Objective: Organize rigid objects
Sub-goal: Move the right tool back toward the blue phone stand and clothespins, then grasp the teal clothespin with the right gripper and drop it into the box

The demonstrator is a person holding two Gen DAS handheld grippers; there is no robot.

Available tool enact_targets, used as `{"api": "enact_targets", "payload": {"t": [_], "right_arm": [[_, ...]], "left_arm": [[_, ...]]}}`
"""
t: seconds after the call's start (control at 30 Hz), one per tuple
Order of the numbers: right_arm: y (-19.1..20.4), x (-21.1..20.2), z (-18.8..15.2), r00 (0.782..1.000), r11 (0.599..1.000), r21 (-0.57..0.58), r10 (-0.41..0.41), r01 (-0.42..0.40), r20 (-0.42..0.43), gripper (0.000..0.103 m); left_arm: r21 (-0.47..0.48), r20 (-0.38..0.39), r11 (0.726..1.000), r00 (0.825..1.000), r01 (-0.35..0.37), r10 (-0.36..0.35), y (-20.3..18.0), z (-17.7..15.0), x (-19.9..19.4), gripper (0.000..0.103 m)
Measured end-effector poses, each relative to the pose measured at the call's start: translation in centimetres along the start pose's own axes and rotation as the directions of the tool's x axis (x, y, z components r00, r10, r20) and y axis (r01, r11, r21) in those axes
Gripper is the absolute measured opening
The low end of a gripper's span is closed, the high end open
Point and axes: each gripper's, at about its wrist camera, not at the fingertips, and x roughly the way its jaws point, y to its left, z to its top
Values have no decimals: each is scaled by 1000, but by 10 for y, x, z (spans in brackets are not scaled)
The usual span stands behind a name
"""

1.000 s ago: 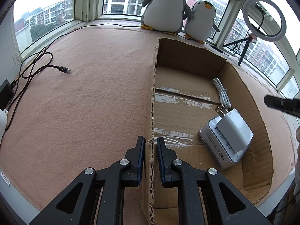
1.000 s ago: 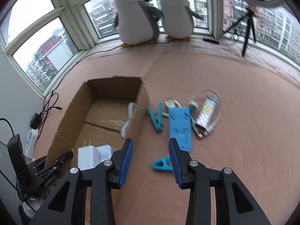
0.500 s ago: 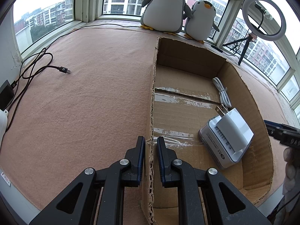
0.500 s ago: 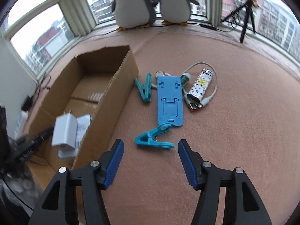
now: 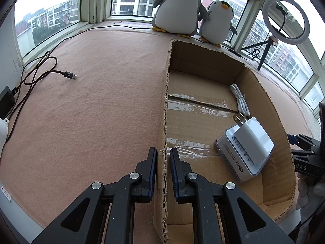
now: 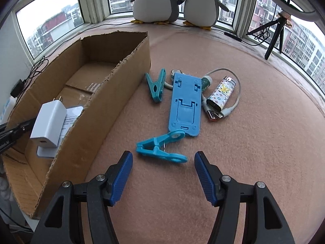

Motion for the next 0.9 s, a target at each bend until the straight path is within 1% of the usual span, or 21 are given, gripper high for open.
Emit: {"api": "enact_targets", "payload": {"t": [0.33,0.47,0.73,0.9], "right_arm": [[2,7,5,1000,1000,-6,-12,12,9,59],[4,6,5,1000,1000,-8,-2,3,11,47],[-2,0,-1,1000,999,24,24,-24,10,47],[-8,-12,-5,999,998,49,39,-40,27,46]], "left_arm": [[2,0,1000,1000,1,-1,1,0,0,15],[2,-1,1000,1000,0,0,0,0,0,15],[4,-2,1000,1000,-2,2,0,0,1,15],[3,-2,1000,1000,-1,1,0,0,1,15]]}}
